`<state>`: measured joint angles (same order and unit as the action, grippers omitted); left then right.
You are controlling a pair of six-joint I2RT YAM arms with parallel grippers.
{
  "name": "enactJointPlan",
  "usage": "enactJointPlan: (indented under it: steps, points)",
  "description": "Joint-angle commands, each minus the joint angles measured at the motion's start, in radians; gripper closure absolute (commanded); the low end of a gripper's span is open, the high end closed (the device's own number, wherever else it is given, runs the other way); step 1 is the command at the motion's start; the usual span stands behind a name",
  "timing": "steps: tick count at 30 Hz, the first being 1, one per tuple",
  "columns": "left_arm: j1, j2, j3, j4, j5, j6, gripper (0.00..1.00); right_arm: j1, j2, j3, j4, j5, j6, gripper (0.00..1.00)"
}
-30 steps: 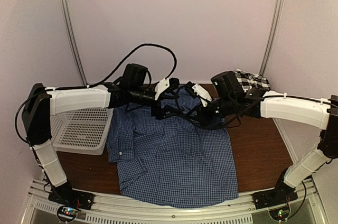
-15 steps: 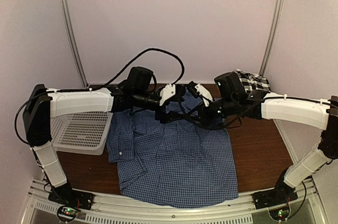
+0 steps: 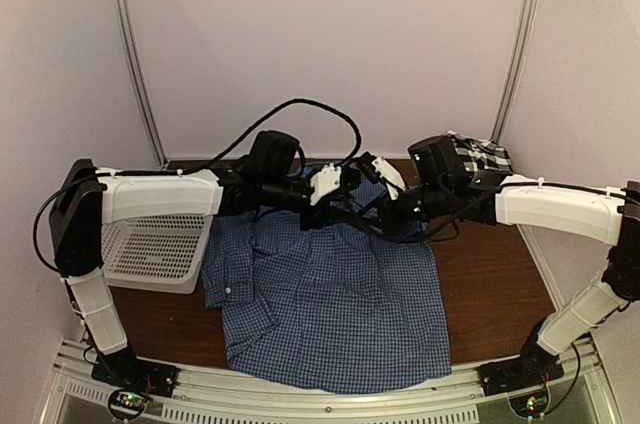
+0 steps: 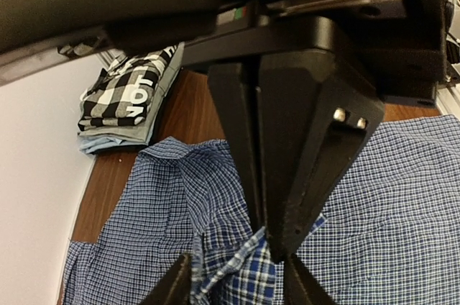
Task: Fold and stack the long sleeve shirts
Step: Pass from the right arm to the left
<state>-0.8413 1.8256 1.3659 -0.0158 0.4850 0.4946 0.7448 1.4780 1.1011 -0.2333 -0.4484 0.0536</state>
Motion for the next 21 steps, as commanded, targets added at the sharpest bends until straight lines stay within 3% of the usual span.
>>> enactJointPlan:
  steps: [1,4,8,10,16,21]
  points:
    - [-0.004,0.015,0.034,0.064,-0.035,-0.016,0.67,-0.003,-0.023,-0.013,0.021,0.015,0.014,0.99]
    - [-0.005,0.015,0.035,0.066,-0.042,-0.048,0.82,-0.004,-0.021,-0.015,0.027,0.033,0.026,0.93]
    - [-0.005,0.013,0.029,0.076,-0.072,-0.109,1.0,-0.007,-0.042,-0.031,0.044,0.104,0.069,0.73]
    - [-0.004,0.009,0.025,0.093,-0.109,-0.172,1.0,-0.017,-0.061,-0.035,0.04,0.153,0.099,0.62]
    - [0.014,-0.024,-0.007,0.192,-0.258,-0.435,1.0,-0.072,-0.158,-0.088,0.033,0.297,0.222,0.43]
    - [0.05,-0.001,0.114,0.088,-0.366,-0.705,1.0,-0.15,-0.202,-0.151,-0.011,0.4,0.329,0.33]
